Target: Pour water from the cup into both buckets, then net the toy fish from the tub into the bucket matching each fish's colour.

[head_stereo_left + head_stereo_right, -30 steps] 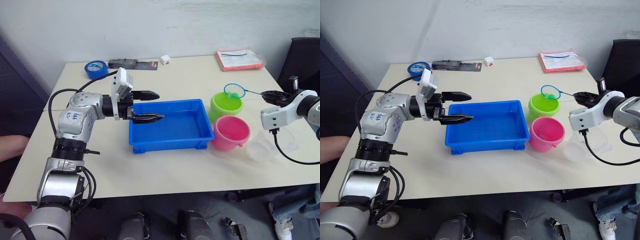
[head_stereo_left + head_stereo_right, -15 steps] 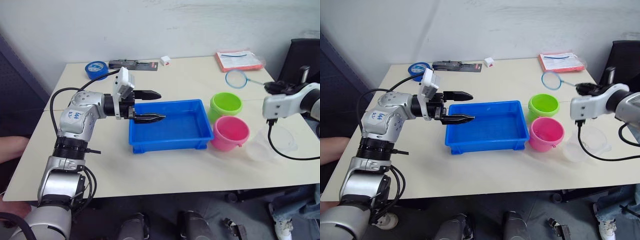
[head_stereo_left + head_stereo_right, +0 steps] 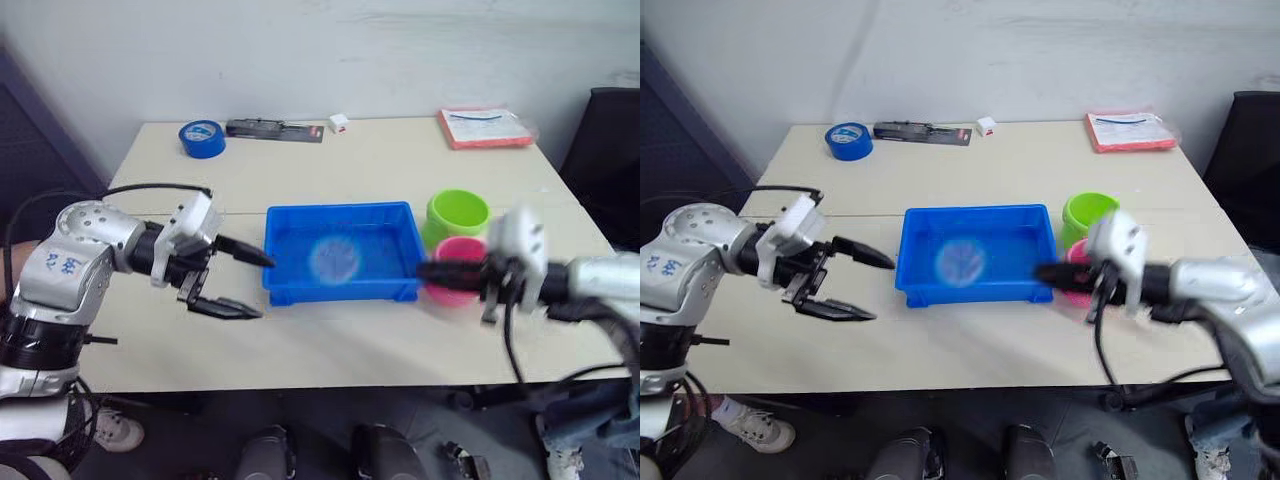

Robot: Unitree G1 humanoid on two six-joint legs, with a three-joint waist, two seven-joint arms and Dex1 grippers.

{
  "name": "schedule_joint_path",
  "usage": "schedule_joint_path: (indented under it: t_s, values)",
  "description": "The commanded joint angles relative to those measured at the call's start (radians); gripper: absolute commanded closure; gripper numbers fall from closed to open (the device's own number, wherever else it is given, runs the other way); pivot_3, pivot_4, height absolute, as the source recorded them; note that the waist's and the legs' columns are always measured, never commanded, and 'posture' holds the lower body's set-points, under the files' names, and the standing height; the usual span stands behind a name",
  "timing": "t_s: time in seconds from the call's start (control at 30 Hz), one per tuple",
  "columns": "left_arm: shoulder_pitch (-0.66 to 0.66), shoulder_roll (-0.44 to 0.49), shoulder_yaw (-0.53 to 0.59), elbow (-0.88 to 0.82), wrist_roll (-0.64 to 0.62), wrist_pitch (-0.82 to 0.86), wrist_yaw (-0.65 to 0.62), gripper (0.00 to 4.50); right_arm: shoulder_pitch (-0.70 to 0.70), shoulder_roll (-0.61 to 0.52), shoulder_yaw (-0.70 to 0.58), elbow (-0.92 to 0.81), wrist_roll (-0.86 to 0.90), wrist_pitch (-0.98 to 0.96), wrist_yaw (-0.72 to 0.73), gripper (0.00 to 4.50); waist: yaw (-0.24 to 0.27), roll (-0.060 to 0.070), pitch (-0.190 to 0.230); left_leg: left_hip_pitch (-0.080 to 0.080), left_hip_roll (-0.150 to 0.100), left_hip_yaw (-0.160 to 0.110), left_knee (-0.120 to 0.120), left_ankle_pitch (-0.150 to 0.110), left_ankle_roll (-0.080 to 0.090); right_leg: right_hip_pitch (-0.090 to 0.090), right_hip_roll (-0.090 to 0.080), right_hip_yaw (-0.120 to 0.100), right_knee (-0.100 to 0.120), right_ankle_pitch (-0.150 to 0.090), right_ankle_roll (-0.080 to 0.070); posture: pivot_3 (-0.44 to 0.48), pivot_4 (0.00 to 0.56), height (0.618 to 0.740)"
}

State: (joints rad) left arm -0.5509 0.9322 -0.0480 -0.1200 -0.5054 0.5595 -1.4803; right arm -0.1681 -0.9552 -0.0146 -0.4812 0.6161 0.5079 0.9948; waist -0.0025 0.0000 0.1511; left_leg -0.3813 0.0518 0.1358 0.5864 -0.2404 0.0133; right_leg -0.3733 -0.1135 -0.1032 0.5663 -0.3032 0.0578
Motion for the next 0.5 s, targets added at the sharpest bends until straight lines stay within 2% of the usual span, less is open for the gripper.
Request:
schedule_joint_path:
  t_s: [0.03,0.13,0.2,0.27,0.3,0.33,0.4,0.5]
  values:
    - [0.042,0.037,0.011,-0.029,0.034,-0.060,-0.003,0.00,0.026,0.026,0.119,0.028,-0.182,-0.156,0.028,3.70,-0.001,0.002,0.000,-0.005,0.000,0.000,0.000,0.000,0.000,-0.003,0.000,0.000,-0.003,0.002,0.001,0.000,0.150,0.740]
    - [0.064,0.032,0.009,-0.019,0.055,-0.092,0.020,0.00,0.024,0.070,0.210,0.135,-0.321,-0.262,0.016,3.70,0.000,0.001,0.000,-0.007,-0.002,0.001,-0.002,0.000,0.000,-0.003,-0.002,0.000,-0.010,0.008,0.004,0.000,0.150,0.740]
    - [0.062,0.017,0.014,-0.009,0.053,-0.092,0.040,0.00,0.012,0.101,0.240,0.209,-0.395,-0.314,-0.010,2.67,0.001,0.001,-0.001,-0.007,-0.002,0.003,-0.002,0.000,0.001,-0.003,-0.002,0.000,-0.010,0.008,0.004,0.000,0.150,0.740]
    - [0.054,-0.001,0.018,0.008,0.047,-0.085,0.062,0.00,0.004,0.116,0.240,0.257,-0.432,-0.330,-0.026,2.20,0.002,0.002,-0.001,-0.007,-0.002,0.004,-0.003,0.000,0.001,-0.004,-0.002,0.000,-0.010,0.008,0.004,0.000,0.150,0.740]
    - [0.049,-0.010,0.021,0.015,0.040,-0.076,0.072,0.00,0.005,0.118,0.232,0.266,-0.438,-0.333,-0.027,1.57,0.003,0.002,-0.001,-0.007,-0.002,0.004,-0.003,0.000,0.001,-0.005,-0.002,0.000,-0.008,0.008,0.004,0.000,0.150,0.740]
    - [0.044,-0.021,0.027,0.022,0.031,-0.066,0.084,0.00,0.011,0.113,0.214,0.262,-0.436,-0.327,-0.027,1.26,0.003,0.002,-0.001,-0.007,-0.002,0.005,-0.003,0.001,0.002,-0.005,-0.002,0.000,-0.007,0.008,0.004,0.000,0.150,0.740]
    - [0.028,-0.043,0.037,0.043,0.014,-0.042,0.103,0.00,0.038,0.097,0.159,0.223,-0.409,-0.296,-0.029,0.12,0.004,0.002,-0.001,-0.006,-0.002,0.005,-0.003,0.001,0.002,-0.005,-0.002,0.000,-0.005,0.008,0.004,0.000,0.150,0.740]
    - [0.003,-0.070,0.057,0.080,-0.014,-0.002,0.129,0.00,0.115,0.072,0.016,0.117,-0.324,-0.206,-0.047,0.05,0.007,0.002,-0.001,-0.005,-0.001,0.005,-0.001,0.001,0.002,-0.005,-0.002,0.000,-0.001,0.008,0.004,0.000,0.150,0.740]
